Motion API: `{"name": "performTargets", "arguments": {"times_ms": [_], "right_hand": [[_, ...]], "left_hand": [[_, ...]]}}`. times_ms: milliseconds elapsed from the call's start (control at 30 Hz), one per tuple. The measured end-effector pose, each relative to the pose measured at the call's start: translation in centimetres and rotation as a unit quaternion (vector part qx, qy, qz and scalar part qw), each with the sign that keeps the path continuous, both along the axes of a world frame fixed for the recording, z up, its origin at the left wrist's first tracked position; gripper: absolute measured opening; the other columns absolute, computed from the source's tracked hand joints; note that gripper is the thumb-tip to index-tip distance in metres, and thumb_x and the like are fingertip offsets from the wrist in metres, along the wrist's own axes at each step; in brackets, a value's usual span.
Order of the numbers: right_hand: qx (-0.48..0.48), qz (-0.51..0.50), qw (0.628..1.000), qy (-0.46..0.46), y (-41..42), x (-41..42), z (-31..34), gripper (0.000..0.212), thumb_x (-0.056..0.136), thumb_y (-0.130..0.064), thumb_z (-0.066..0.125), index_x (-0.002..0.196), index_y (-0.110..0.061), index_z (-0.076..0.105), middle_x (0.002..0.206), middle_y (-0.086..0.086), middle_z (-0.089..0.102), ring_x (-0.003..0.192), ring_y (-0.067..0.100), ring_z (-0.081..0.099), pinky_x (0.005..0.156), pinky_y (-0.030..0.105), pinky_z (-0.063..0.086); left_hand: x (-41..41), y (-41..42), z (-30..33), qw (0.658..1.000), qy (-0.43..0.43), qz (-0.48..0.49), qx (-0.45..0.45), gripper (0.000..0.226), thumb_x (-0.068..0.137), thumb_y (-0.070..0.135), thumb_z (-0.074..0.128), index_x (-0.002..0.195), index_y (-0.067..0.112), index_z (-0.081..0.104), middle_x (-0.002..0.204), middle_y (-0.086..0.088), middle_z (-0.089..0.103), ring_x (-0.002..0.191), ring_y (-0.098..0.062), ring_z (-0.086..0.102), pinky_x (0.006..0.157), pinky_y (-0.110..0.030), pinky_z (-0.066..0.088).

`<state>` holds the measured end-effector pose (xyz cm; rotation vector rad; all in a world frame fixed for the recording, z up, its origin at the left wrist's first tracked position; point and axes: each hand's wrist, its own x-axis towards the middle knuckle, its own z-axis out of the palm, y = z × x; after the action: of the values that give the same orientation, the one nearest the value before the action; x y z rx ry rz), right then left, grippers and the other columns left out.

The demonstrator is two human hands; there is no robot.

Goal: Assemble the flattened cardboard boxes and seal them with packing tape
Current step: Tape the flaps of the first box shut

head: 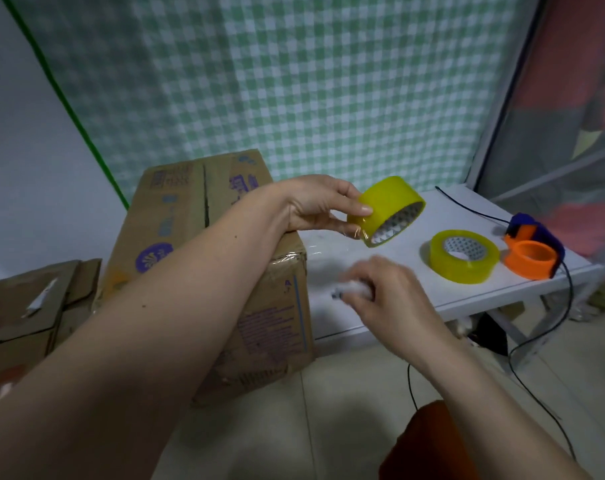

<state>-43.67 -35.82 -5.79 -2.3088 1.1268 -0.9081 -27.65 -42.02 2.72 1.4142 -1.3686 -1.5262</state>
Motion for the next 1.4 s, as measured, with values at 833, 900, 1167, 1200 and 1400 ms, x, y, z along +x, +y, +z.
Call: {"name": "performTargets", "arguments": {"times_ms": [833, 900, 1167, 1200, 1400], "right_hand": [[0.338, 0.117, 0.737, -0.574, -2.2, -1.5, -4.0, 0.018, 0.088, -0.012, 0.058, 0.097, -0.007, 0.044, 0.113, 0.024, 0.066, 0.111, 0.035, 0.062, 0.098, 0.039, 0.049], [0.37, 0.164, 0.69, -0.599, -1.5, -0.1, -3.9, 0.012, 0.092, -0.006, 0.054, 0.095, -0.006, 0.042, 0.119, 0.026, 0.062, 0.114, 0.034, 0.06, 0.099, 0.038, 0.049], [0.438, 0.148, 0.655, -0.598, -1.3, 0.1, -4.6, 0.01, 0.099, -0.004, 0.032, 0.092, -0.007, 0.039, 0.109, 0.031, 0.064, 0.108, 0.04, 0.062, 0.096, 0.041, 0.049], [0.447, 0.127, 0.651, -0.6, -1.5, -0.1, -5.0, 0.011, 0.099, -0.004, 0.032, 0.092, -0.008, 0.039, 0.107, 0.032, 0.065, 0.106, 0.041, 0.063, 0.095, 0.042, 0.05], [0.394, -0.16, 0.68, -0.598, -4.9, -4.1, -8.4, 0.019, 0.097, 0.0, 0.029, 0.103, 0.003, 0.047, 0.108, 0.031, 0.062, 0.085, 0.032, 0.068, 0.078, 0.035, 0.054]], "left_hand": [[-5.1, 0.3, -0.3, 0.938, 0.217, 0.185, -0.196, 0.026, 0.086, -0.008, 0.062, 0.073, 0.007, 0.046, 0.099, -0.022, 0.057, 0.093, -0.033, 0.062, 0.077, -0.03, 0.06], [-4.9, 0.3, -0.3, 0.933, 0.234, 0.189, -0.198, 0.026, 0.088, -0.006, 0.061, 0.072, 0.007, 0.045, 0.095, -0.019, 0.063, 0.091, -0.034, 0.064, 0.078, -0.029, 0.06], [-6.0, 0.5, 0.4, 0.948, 0.172, 0.168, -0.211, 0.028, 0.086, -0.007, 0.062, 0.071, 0.007, 0.043, 0.093, -0.018, 0.061, 0.085, -0.032, 0.067, 0.083, -0.034, 0.058], [-6.8, 0.5, 0.6, 0.952, 0.152, 0.158, -0.212, 0.029, 0.085, -0.008, 0.063, 0.071, 0.007, 0.043, 0.092, -0.018, 0.06, 0.082, -0.031, 0.067, 0.08, -0.033, 0.059], [-11.9, -0.3, -5.0, 0.963, 0.111, 0.154, -0.19, 0.032, 0.079, -0.013, 0.067, 0.068, 0.008, 0.046, 0.082, -0.016, 0.057, 0.066, -0.023, 0.06, 0.064, -0.027, 0.058]]}}
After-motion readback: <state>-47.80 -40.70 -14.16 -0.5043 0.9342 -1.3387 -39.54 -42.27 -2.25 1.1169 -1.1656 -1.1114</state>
